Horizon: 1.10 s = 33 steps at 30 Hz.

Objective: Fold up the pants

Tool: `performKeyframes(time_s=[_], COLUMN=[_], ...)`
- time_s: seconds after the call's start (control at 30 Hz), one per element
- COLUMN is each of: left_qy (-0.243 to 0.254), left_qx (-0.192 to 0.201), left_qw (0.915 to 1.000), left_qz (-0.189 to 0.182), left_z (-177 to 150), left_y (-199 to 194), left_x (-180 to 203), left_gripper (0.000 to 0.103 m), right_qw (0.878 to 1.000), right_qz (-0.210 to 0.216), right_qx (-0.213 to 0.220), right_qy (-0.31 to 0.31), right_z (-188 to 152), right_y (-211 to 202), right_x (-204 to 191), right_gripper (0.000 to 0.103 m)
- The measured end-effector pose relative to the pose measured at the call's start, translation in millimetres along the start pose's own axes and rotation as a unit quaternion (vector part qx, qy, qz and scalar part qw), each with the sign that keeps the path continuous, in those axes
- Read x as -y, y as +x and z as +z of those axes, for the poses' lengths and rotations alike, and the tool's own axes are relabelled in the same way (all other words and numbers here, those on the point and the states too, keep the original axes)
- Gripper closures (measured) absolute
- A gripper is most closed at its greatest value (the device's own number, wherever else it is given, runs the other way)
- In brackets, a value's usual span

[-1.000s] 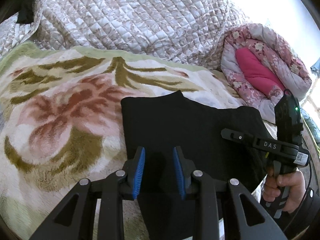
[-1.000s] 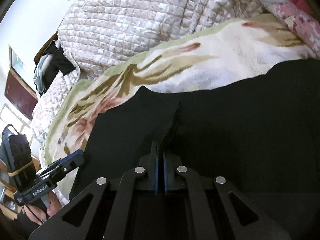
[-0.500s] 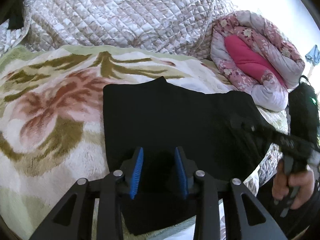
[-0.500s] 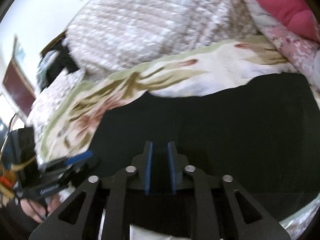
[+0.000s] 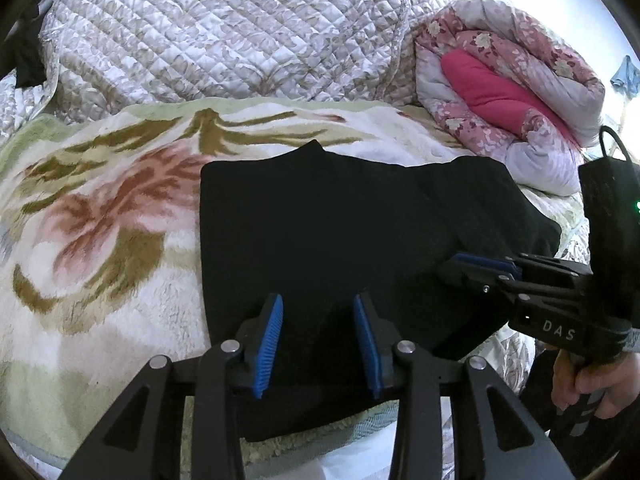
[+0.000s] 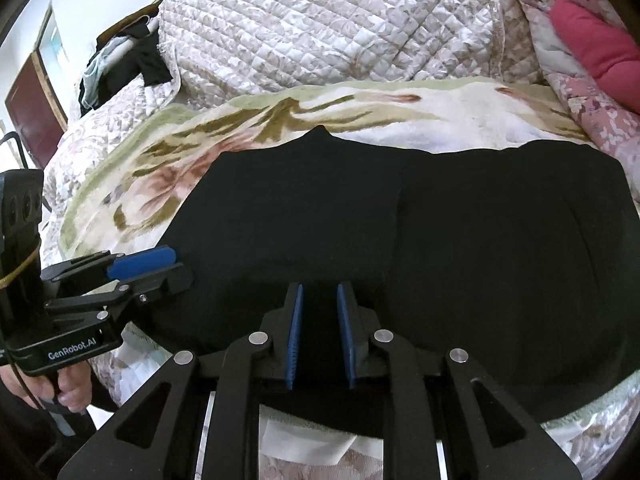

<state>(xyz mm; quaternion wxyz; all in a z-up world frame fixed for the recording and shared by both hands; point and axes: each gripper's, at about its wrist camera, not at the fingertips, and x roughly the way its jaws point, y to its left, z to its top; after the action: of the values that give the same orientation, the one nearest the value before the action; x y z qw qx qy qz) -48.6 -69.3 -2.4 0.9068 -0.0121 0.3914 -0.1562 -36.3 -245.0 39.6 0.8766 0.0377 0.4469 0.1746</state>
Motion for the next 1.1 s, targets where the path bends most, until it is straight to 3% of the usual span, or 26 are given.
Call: performKeyframes(time_s=[0.17,0.53,0.6,0.7,0.83,0.87,0.97,1.1], left_qy=[0.009,0.003,0.005,-0.009,-0.025,-0.030,-0.032,-0.003], left_qx=[-0.001,-0.001,-0.002,0.001,0.009,0.008,0.003,0.008], left_qw=[0.9999,0.9999,0.9998,0.9997,0.9996,0.9995,0.9995,0.9999], left_qz=[0.007,-0.014,-0.017,-0.022,-0.002,-0.002,-0.001,0.015], left_z=[-4,-17,-15,-9,0,1,-3,-7], left_y=[-2,-13,-13,-14,-11,-8,-2,-2], left_x=[5,13,12,5,-10,-13,-14,-5], left_gripper=[0.062,0.058,0.058,0.058,0.058,0.058,0.058,0.058], right_qw=[1.000,0.999,0.997,0.997,0.998,0.997,0.997,0.997], right_qz=[-0.014,-0.048,-0.070,-0.072,-0.055,-0.049,-0.031,-0.024], right_qx=[0.005,0.023,0.020,0.021,0.029,0.033,0.018,0.023], right_qy=[-0.003,0.003,0.007,0.031,0.033,0.039,0.063,0.067], right_z=[-5,-15,-13,-7,6,10,24,46], right_y=[-4,-17,-16,-17,-14,-13,4,15], right_x=[-3,0,3,12,11,12,27,34], right_gripper=[0.085,0.085,0.083,0.083,0.083,0.081,0.058,0.057])
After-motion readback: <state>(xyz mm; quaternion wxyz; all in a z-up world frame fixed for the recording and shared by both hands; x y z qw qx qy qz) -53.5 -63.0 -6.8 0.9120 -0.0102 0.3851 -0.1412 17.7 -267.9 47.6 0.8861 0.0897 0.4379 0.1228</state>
